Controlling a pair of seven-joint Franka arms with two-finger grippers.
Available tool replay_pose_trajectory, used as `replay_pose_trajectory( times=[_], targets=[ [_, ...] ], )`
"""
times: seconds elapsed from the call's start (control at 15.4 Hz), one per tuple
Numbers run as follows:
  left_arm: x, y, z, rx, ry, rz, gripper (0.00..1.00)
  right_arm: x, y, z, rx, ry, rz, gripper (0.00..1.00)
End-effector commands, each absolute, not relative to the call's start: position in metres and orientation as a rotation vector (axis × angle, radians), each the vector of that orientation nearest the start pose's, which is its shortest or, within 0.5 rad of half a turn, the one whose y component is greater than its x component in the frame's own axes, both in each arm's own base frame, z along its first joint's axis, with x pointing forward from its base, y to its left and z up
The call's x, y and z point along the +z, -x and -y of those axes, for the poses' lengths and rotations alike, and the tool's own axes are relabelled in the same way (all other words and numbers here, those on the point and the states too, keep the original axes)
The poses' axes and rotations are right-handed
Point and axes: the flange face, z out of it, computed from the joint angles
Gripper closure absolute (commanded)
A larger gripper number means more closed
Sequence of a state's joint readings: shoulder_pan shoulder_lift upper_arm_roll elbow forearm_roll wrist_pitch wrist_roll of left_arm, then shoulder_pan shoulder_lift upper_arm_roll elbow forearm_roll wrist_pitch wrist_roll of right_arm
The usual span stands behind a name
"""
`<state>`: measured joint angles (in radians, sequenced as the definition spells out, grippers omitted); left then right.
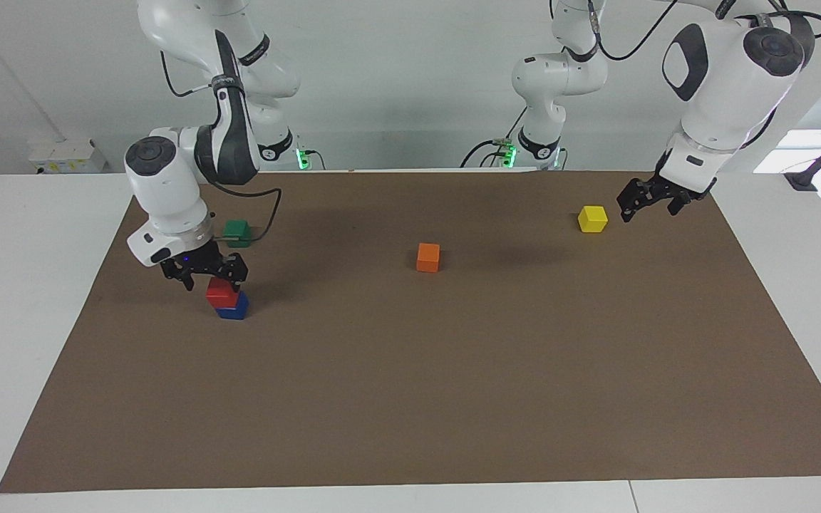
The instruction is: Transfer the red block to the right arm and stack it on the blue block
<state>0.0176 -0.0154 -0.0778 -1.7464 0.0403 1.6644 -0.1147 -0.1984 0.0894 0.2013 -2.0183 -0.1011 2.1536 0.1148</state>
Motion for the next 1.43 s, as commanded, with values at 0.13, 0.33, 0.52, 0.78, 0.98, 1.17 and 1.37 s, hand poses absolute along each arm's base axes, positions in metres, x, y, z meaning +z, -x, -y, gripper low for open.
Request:
replay_pose_trajectory(
  times=[0.13,0.33,0.52,0.78,0.98,1.17,1.37],
  targets=[
    [0.569,-0.549,0.028,0.054,3.113,-0.071,0.00,0.498,-0.578,0.001,-0.047,3.196,-0.127,0.00],
    [0.571,-0.549,0.029,0.044,3.111,-0.098,0.00,0.554,-0.575,0.001,0.018,3.190,-0.127,0.00],
    [0.570,-0.549,0.029,0.044,3.113,-0.088,0.00,0.594,-0.565,-0.001,0.065,3.193,-0.019,0.00],
    [0.574,-0.545,0.027,0.042,3.111,-0.083,0.00,0.615,-0.552,-0.005,0.079,3.157,-0.015,0.00],
    [0.575,-0.545,0.024,0.040,3.111,-0.074,0.00,0.617,-0.553,0.033,0.068,3.076,-0.135,0.00],
    [0.575,-0.545,0.021,0.040,3.112,-0.064,0.00,0.617,-0.552,0.050,0.071,3.100,-0.159,0.00],
    [0.575,-0.545,0.022,0.040,3.113,-0.066,0.00,0.619,-0.554,0.054,0.072,3.135,-0.152,0.00]
  ],
)
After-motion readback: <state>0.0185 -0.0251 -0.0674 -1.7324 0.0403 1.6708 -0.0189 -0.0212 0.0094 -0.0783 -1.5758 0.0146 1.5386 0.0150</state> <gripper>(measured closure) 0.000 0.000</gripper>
